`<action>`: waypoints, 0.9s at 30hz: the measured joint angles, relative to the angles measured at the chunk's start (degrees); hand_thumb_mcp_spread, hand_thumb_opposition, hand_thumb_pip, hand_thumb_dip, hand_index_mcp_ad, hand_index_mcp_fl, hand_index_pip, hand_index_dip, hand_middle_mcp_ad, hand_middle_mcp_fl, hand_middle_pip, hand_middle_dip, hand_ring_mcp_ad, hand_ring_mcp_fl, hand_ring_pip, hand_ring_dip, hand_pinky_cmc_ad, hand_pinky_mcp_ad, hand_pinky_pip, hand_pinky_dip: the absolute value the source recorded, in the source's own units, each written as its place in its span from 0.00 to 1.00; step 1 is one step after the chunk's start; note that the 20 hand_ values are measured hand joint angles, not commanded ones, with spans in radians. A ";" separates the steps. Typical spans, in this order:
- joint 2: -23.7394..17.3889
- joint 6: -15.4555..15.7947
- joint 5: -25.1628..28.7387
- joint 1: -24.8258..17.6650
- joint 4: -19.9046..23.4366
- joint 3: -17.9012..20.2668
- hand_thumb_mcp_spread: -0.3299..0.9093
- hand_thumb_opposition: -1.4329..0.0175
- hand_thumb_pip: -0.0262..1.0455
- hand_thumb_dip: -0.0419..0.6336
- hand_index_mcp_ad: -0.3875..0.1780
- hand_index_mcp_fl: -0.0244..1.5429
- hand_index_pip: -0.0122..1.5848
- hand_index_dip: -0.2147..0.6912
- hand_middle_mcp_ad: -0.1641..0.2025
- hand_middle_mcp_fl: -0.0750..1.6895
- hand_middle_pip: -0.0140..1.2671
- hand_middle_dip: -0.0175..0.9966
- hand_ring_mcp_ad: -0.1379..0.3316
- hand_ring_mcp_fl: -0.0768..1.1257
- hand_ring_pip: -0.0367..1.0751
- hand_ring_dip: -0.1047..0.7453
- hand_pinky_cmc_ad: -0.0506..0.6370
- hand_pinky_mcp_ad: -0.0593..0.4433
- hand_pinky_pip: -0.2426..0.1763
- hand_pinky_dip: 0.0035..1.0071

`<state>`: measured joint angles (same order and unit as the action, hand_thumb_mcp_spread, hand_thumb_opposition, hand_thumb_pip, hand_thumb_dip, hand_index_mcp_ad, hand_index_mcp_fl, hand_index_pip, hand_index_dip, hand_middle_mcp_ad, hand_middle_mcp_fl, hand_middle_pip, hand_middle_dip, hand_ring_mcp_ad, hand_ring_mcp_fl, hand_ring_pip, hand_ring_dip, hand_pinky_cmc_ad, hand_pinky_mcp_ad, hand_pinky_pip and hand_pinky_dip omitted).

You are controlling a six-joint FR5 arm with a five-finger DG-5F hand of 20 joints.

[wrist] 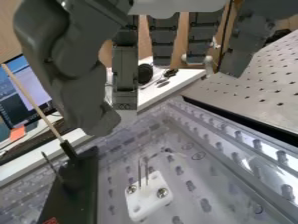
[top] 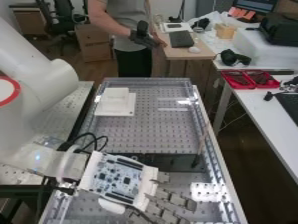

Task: Grab the paper clip and place it in the clear container

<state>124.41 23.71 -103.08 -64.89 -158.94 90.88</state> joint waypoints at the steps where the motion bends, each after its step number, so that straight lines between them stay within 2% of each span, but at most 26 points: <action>1: 0.09 0.03 -0.09 0.04 -0.09 -0.10 0.57 0.40 0.71 0.63 0.53 0.17 0.89 0.27 0.66 0.05 0.11 0.20 0.64 0.06 0.12 0.26 0.59 0.70 0.35 0.40; 10: 1.19 0.72 -1.29 0.60 -0.79 -1.42 0.60 0.40 0.71 0.63 0.52 0.20 0.91 0.31 0.65 0.06 0.11 0.21 0.63 0.06 0.13 0.26 0.59 0.70 0.36 0.35; 12: 1.42 0.83 -1.66 0.73 -1.00 -1.76 0.60 0.40 0.67 0.63 0.52 0.20 0.91 0.33 0.65 0.06 0.11 0.20 0.62 0.06 0.11 0.26 0.59 0.70 0.36 0.34; 15: 1.70 0.95 -2.06 0.87 -1.33 -2.22 0.59 0.40 0.66 0.63 0.52 0.19 0.91 0.34 0.65 0.06 0.11 0.20 0.60 0.06 0.11 0.26 0.58 0.68 0.37 0.31; 18: 2.11 1.00 -2.48 1.06 -1.68 -2.70 0.62 0.40 0.67 0.63 0.52 0.19 0.92 0.36 0.65 0.06 0.11 0.22 0.60 0.06 0.11 0.26 0.58 0.68 0.44 0.30; 23: 2.47 0.74 -2.98 1.34 -1.49 -2.99 0.62 0.40 0.67 0.63 0.52 0.18 0.92 0.38 0.66 0.06 0.11 0.22 0.61 0.06 0.11 0.26 0.58 0.67 0.44 0.26; 25: 2.58 0.70 -3.07 1.42 -1.44 -3.07 0.62 0.40 0.67 0.63 0.52 0.17 0.92 0.38 0.66 0.06 0.11 0.22 0.57 0.06 0.11 0.26 0.58 0.67 0.43 0.26; 27: 2.87 0.70 -3.20 1.53 -1.48 -3.24 0.62 0.40 0.67 0.63 0.50 0.17 0.92 0.38 0.66 0.07 0.11 0.22 0.57 0.06 0.11 0.26 0.58 0.67 0.47 0.25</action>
<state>127.28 24.41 -106.28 -63.36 -160.42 87.64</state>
